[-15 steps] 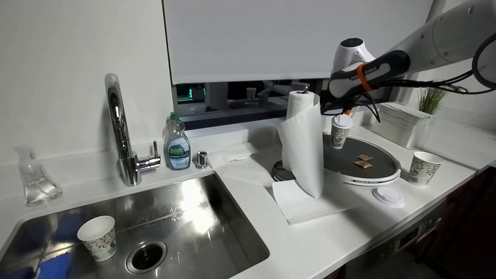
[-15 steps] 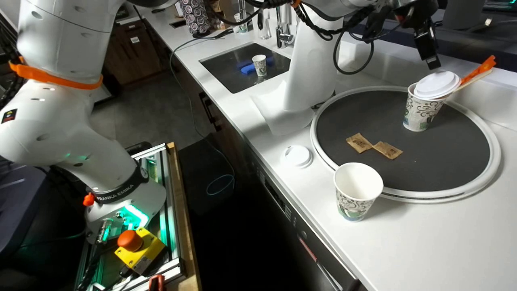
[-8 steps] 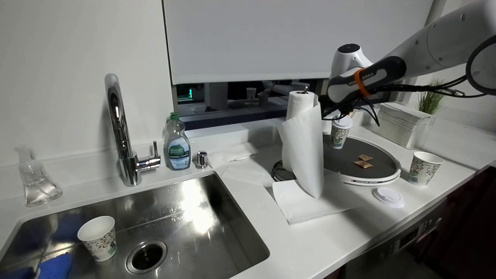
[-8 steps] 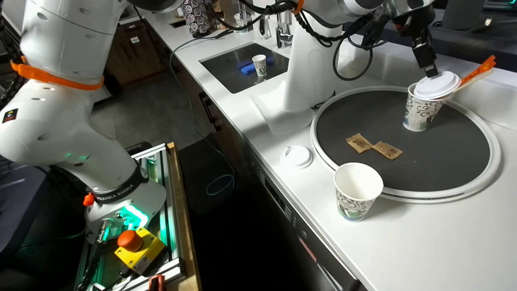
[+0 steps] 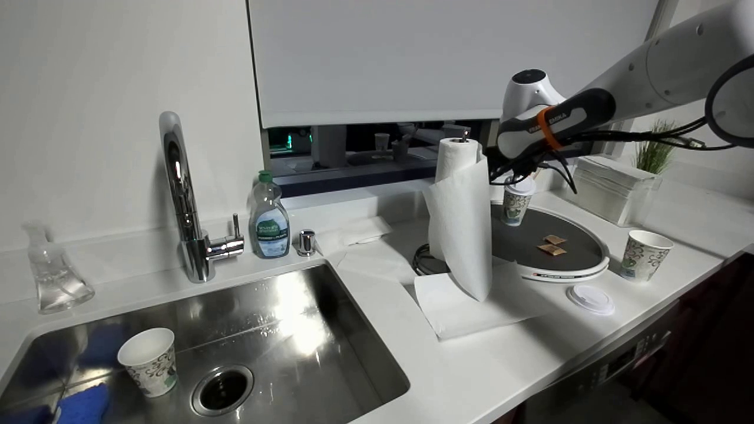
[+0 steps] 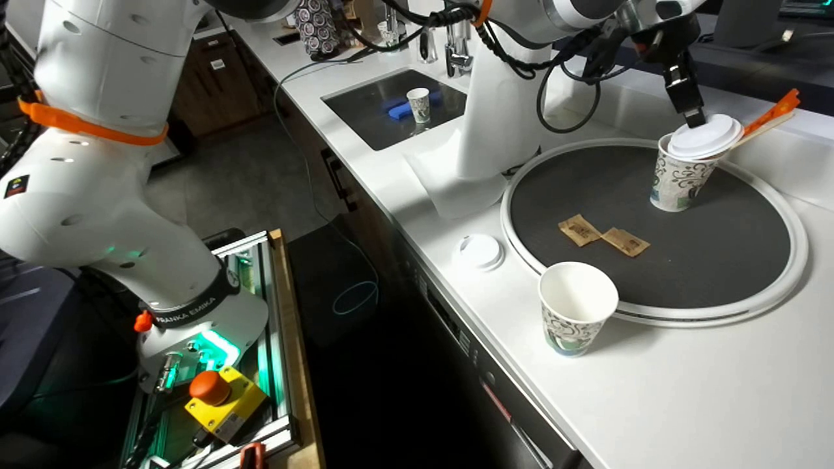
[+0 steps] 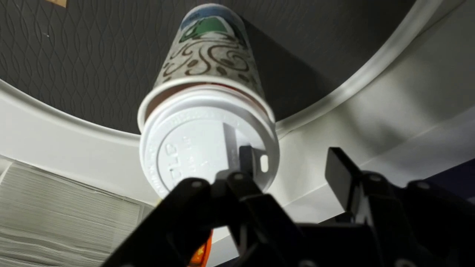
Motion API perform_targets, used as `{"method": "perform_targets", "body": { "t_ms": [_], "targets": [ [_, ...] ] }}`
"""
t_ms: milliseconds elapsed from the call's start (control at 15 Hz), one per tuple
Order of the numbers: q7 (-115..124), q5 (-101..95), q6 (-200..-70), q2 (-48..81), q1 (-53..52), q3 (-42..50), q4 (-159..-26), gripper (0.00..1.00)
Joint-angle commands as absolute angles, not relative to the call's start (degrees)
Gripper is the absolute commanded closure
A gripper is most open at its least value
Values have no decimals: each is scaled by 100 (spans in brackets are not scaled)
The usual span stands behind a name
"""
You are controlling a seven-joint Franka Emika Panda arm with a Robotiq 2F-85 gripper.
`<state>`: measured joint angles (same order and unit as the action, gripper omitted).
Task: Remove the lid from the coffee cup
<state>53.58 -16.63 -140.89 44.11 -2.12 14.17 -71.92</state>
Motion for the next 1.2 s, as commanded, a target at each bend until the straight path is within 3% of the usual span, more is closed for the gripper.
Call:
{"method": "perform_targets", "body": {
  "t_ms": [0, 200, 867, 1133],
  "targets": [
    [5351, -1599, -14208, 4560, -279, 1539, -7058, 77],
    [5365, -1606, -14198, 4541, -292, 1557, -7077, 99],
    [4952, -1660, -13789, 3874, -340, 1588, -7361, 98],
    [3971, -1036, -13228, 3332, -68, 975, -7654, 98]
  ]
}}
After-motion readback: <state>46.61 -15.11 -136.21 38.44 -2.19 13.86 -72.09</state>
